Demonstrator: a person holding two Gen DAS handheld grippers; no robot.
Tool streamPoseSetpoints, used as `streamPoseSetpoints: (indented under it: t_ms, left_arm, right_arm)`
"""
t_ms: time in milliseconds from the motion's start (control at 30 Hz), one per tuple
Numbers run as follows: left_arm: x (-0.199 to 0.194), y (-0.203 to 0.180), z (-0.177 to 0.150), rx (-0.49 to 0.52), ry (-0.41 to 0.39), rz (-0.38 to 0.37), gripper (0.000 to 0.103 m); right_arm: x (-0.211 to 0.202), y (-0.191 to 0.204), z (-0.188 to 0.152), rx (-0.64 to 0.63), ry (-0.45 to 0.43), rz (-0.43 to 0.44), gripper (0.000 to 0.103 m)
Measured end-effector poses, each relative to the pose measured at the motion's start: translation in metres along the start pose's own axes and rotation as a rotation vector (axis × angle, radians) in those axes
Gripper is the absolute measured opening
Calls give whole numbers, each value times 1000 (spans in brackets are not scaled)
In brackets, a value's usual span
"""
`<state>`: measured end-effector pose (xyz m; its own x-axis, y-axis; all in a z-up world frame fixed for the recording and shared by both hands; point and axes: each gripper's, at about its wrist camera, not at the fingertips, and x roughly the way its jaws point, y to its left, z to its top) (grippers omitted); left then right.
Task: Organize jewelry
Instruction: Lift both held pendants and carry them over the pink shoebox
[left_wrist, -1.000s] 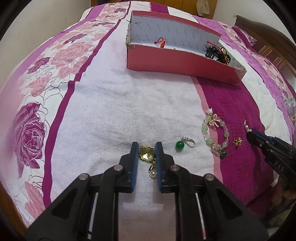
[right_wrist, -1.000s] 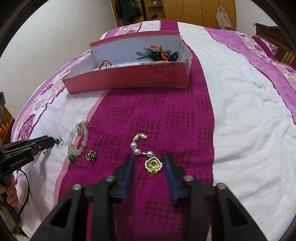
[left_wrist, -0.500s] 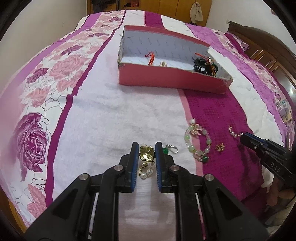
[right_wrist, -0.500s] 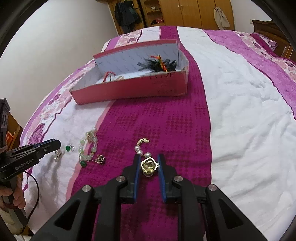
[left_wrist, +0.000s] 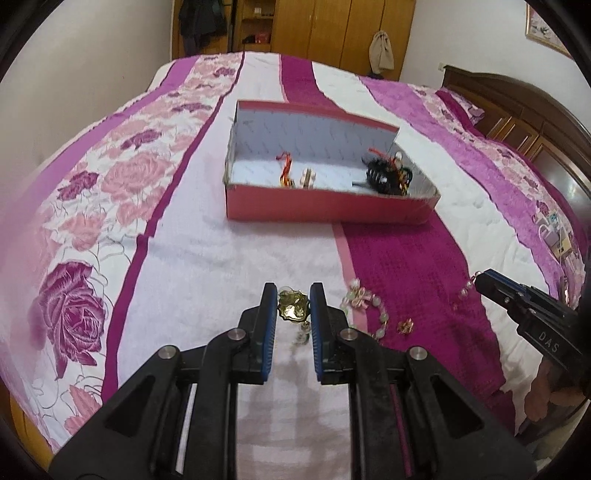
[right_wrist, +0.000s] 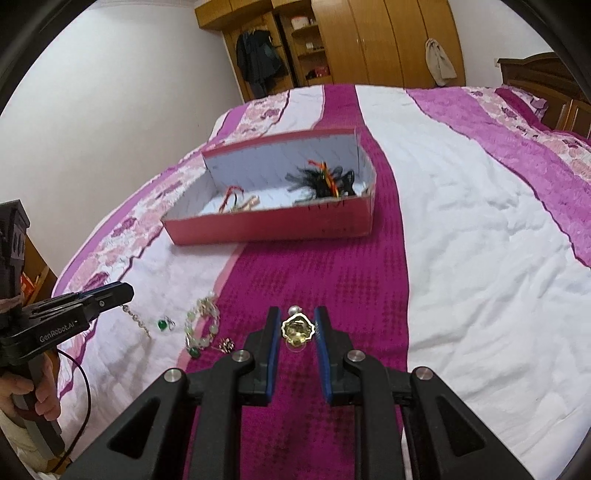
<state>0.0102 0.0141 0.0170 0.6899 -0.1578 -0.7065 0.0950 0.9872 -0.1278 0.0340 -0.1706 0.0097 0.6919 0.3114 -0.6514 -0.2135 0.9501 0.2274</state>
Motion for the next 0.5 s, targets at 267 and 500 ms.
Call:
streamPoseSetpoints:
  t_ms: [267, 500]
  left_arm:
    - [-2, -4, 11, -9, -54, -9, 9]
    - [-4, -10, 23, 0, -128, -6, 9]
  right_arm:
    - [-10, 1, 12, 13, -77, 7, 20]
    - [-12, 5, 27, -3, -131, -1, 20]
